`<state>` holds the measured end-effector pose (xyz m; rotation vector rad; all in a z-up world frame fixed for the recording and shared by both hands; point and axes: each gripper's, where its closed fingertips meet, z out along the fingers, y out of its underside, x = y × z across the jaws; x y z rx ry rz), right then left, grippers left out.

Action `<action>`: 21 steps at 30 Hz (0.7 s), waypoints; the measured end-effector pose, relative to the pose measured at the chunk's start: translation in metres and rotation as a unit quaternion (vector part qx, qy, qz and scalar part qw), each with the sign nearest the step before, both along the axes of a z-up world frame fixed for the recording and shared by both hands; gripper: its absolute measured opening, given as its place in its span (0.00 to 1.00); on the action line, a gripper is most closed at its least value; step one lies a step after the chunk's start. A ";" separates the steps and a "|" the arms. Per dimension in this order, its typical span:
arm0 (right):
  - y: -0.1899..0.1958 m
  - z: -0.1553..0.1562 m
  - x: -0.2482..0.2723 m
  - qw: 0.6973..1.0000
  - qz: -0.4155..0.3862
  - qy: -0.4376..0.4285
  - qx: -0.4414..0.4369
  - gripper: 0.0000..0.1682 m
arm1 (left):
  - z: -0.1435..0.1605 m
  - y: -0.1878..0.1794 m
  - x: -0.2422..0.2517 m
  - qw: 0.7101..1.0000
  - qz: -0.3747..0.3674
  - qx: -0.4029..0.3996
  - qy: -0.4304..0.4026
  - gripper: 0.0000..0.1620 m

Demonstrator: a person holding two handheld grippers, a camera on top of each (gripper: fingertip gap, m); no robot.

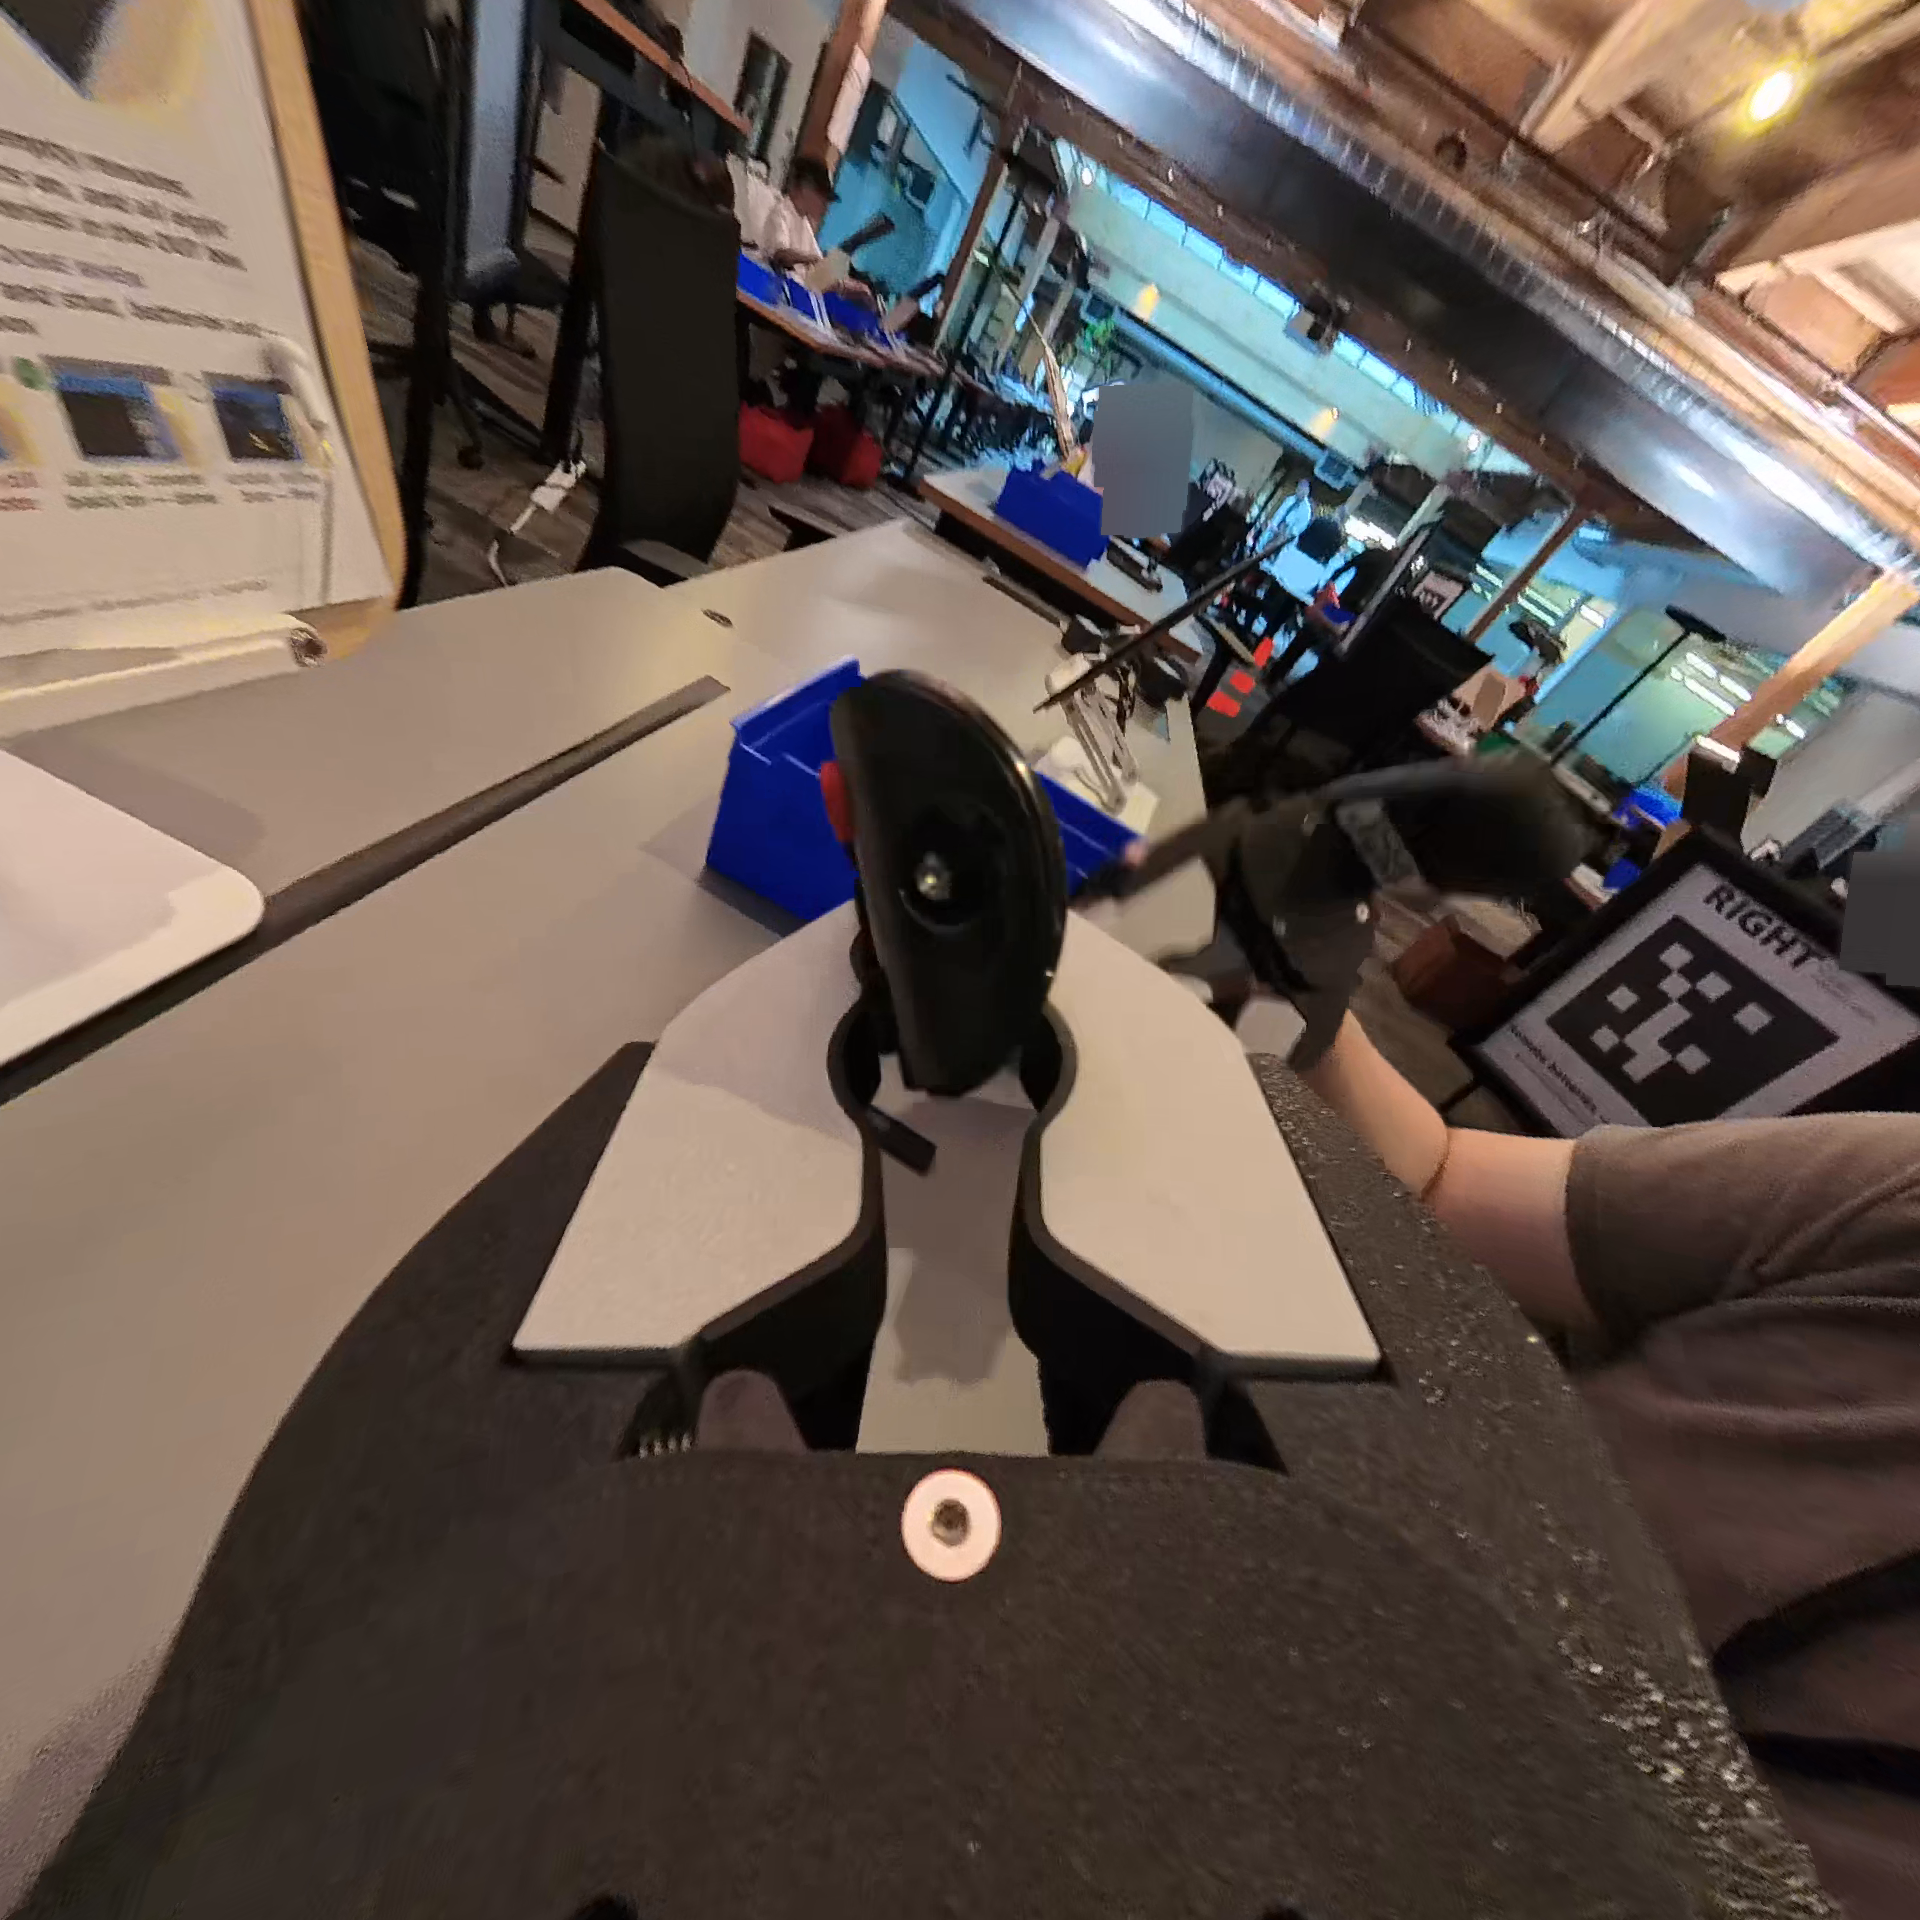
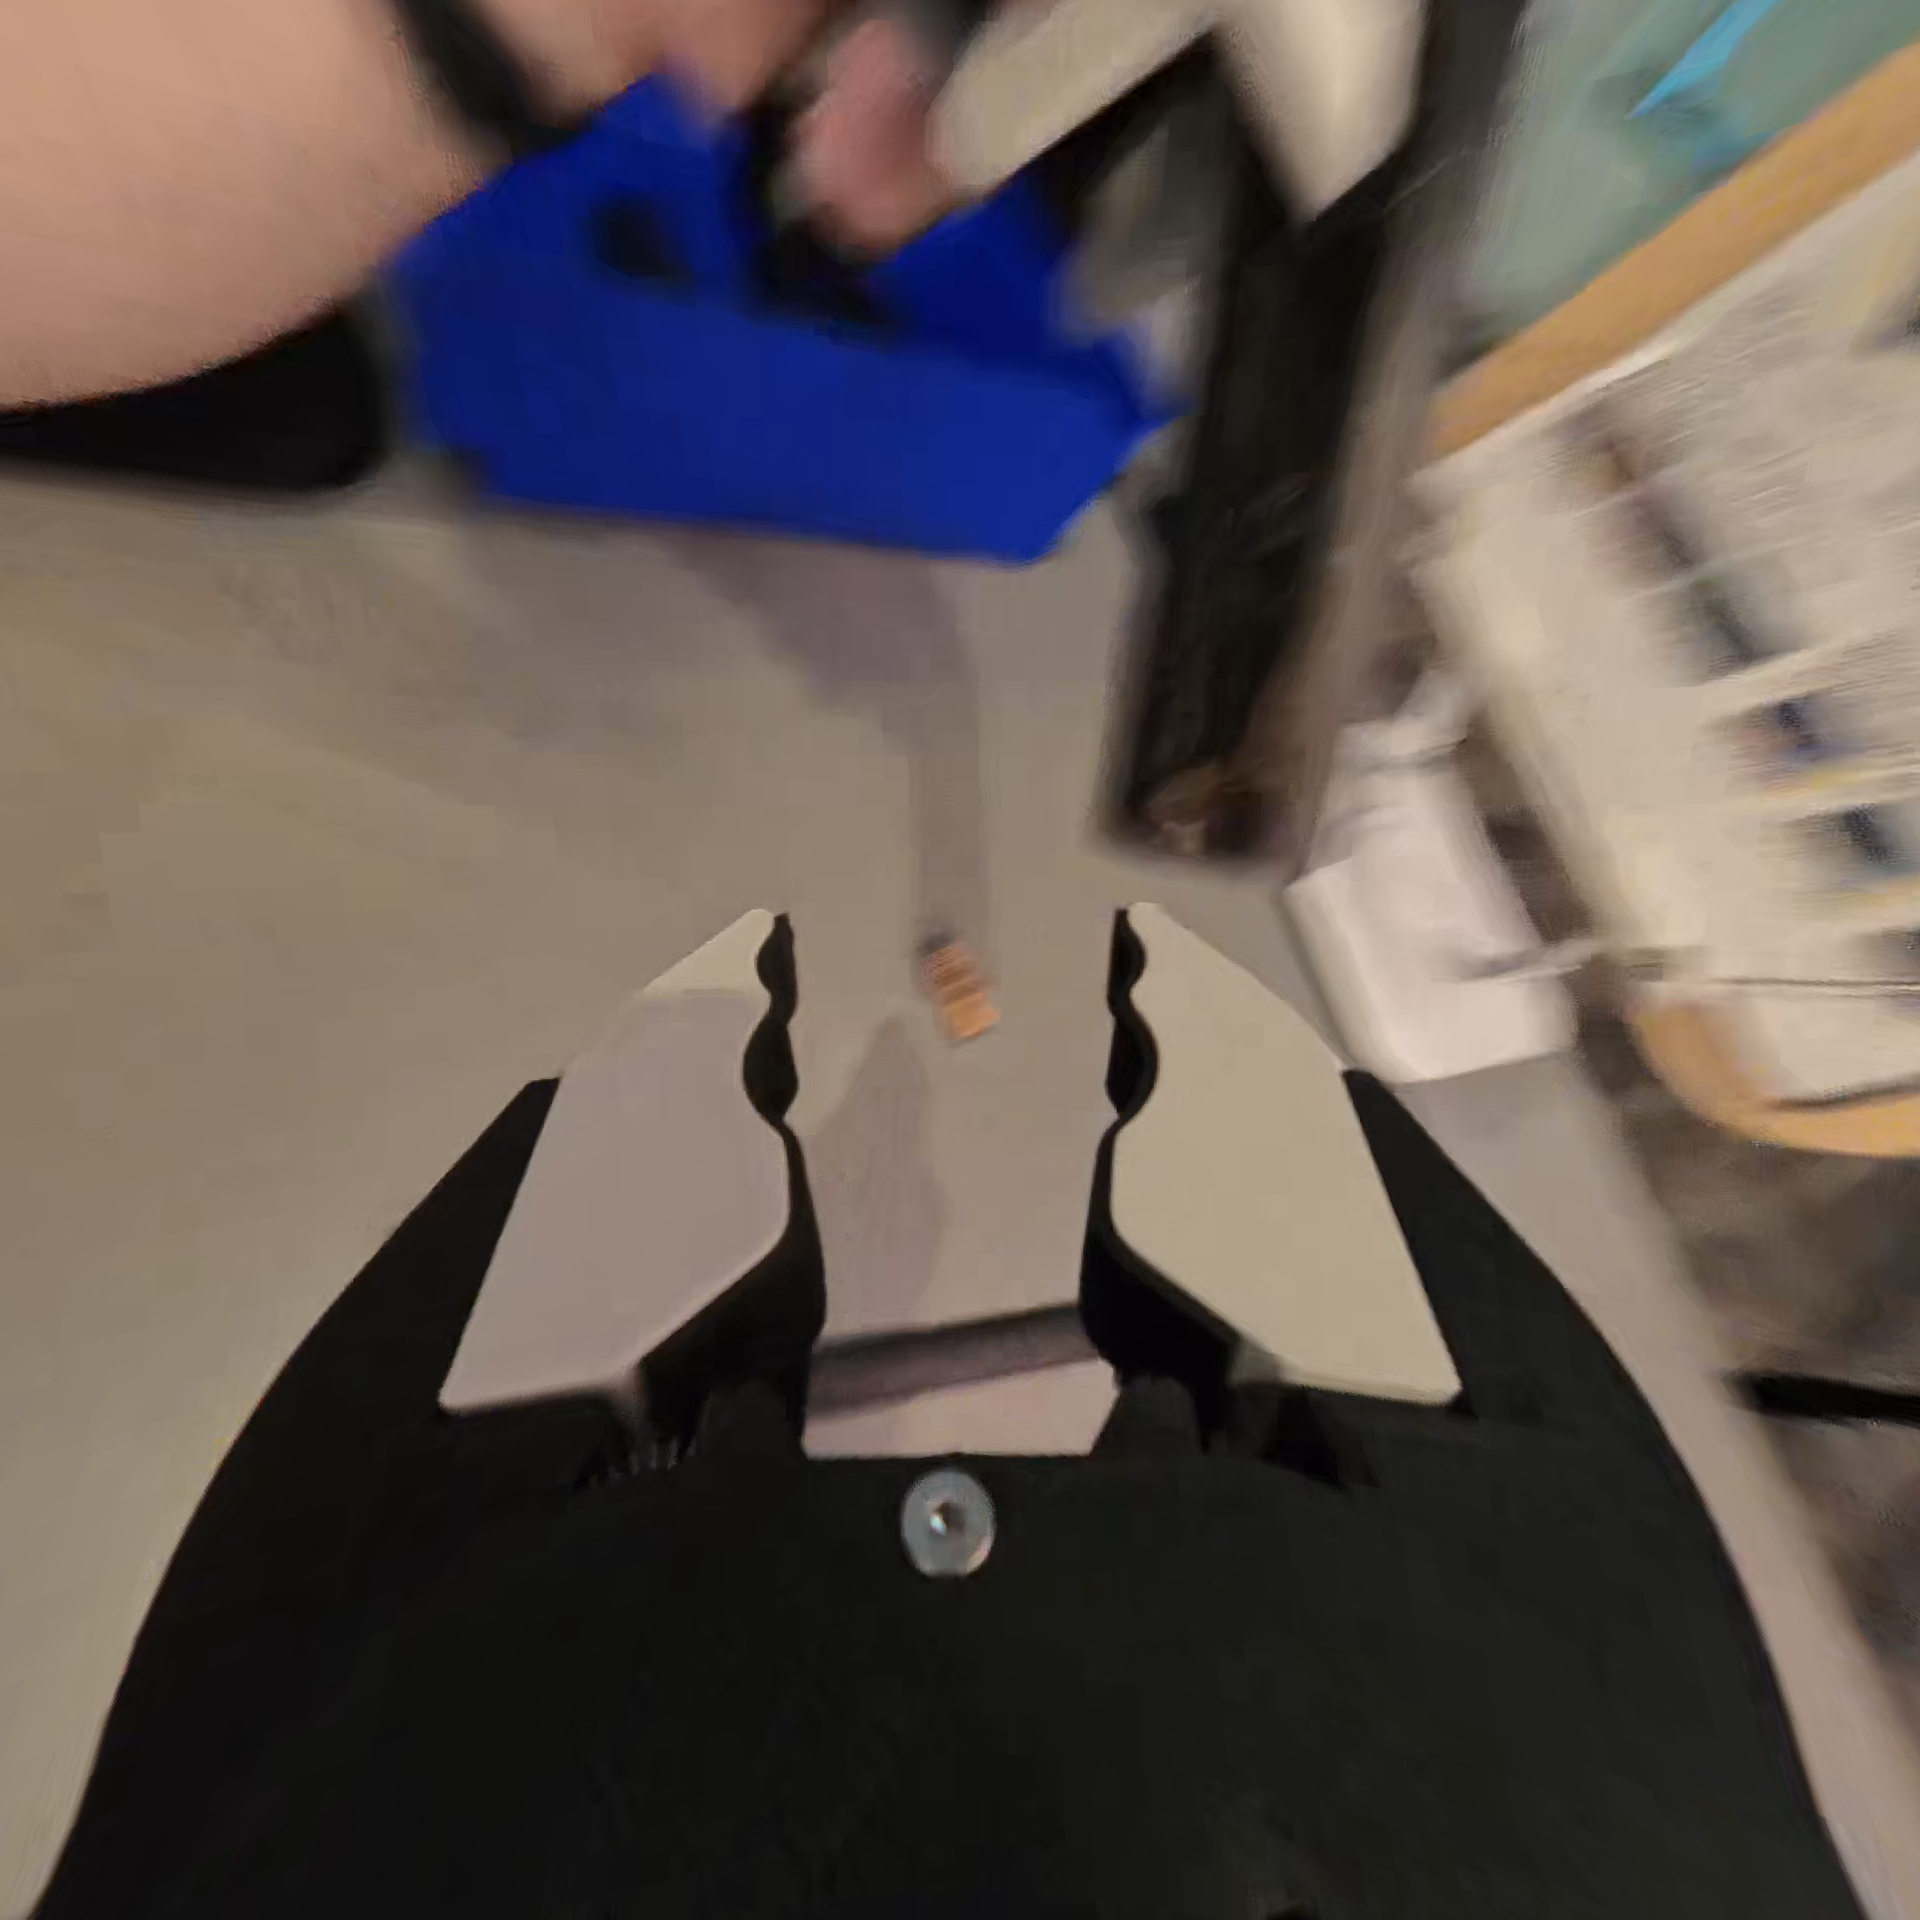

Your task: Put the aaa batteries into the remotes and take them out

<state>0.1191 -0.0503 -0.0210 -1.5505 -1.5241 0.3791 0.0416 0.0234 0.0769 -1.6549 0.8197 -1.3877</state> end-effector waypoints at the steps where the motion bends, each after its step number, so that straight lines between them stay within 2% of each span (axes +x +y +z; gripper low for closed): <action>1: -0.026 -0.023 0.008 0.998 0.035 -0.030 -0.052 0.32 | 0.005 0.001 -0.005 1.000 0.005 0.001 -0.011 0.14; 4: -0.087 -0.086 0.031 0.980 0.104 -0.093 -0.138 0.24 | 0.017 -0.002 -0.016 0.999 0.001 0.005 -0.034 0.14; 6: -0.107 -0.117 0.043 0.970 0.106 -0.131 -0.177 0.22 | 0.023 -0.004 -0.019 0.999 0.003 0.012 -0.043 0.14; 8: -0.113 -0.133 0.049 0.964 0.102 -0.161 -0.187 0.18 | 0.025 -0.007 -0.021 0.999 0.002 0.018 -0.042 0.14; 12: -0.113 -0.143 0.049 0.955 0.102 -0.194 -0.202 0.12 | 0.028 -0.010 -0.024 0.999 0.001 0.022 -0.041 0.14; 13: -0.114 -0.143 0.049 0.952 0.106 -0.198 -0.207 0.08 | 0.028 -0.010 -0.025 0.999 0.003 0.022 -0.042 0.14; 17: -0.118 -0.144 0.047 0.940 0.108 -0.219 -0.237 0.07 | 0.031 -0.009 -0.033 0.999 0.012 0.026 -0.043 0.14; 21: -0.117 -0.140 0.041 0.949 0.102 -0.207 -0.216 0.07 | 0.035 -0.010 -0.039 0.998 0.016 0.032 -0.049 0.14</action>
